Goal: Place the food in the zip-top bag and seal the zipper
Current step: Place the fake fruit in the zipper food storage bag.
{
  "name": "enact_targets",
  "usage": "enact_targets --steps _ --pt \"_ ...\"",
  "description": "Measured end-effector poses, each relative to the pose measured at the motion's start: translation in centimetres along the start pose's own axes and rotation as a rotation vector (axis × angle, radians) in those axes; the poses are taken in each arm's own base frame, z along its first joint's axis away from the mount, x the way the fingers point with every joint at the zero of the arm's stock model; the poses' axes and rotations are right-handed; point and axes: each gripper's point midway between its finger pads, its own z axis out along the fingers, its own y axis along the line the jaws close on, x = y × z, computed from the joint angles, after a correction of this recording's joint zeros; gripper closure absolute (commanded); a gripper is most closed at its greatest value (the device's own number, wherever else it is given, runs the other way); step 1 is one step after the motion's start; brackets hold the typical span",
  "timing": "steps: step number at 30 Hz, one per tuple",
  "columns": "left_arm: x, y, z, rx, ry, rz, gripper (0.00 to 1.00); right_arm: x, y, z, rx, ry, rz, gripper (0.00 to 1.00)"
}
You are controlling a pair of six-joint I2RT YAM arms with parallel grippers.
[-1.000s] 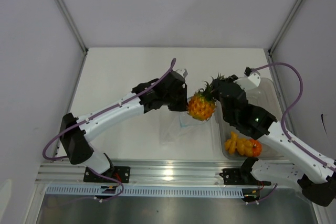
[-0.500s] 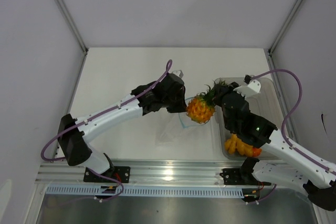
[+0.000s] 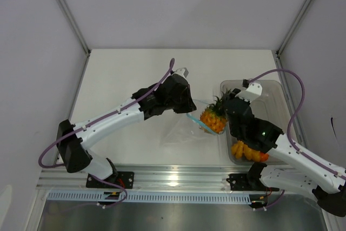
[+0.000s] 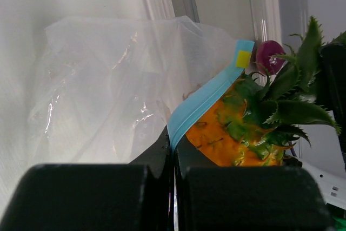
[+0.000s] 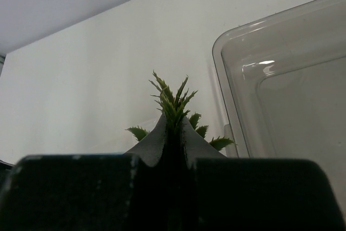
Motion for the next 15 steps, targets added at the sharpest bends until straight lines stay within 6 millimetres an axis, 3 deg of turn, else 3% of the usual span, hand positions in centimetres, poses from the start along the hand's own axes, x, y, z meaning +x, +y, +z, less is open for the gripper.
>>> enact_targets --steps 7,12,15 --pt "-0.4 -0.9 -0.3 0.04 -0.011 -0.009 0.99 0.2 0.5 0.1 -0.016 0.008 -0.003 0.99" --pt "-0.4 -1.7 -0.2 0.066 -0.007 -0.034 0.99 2.0 1.3 0.8 0.002 0.05 0.077 1.0" --pt "-0.5 -1.9 -0.1 0.07 -0.009 -0.055 0.99 2.4 2.4 0.6 -0.032 0.062 0.109 0.96"
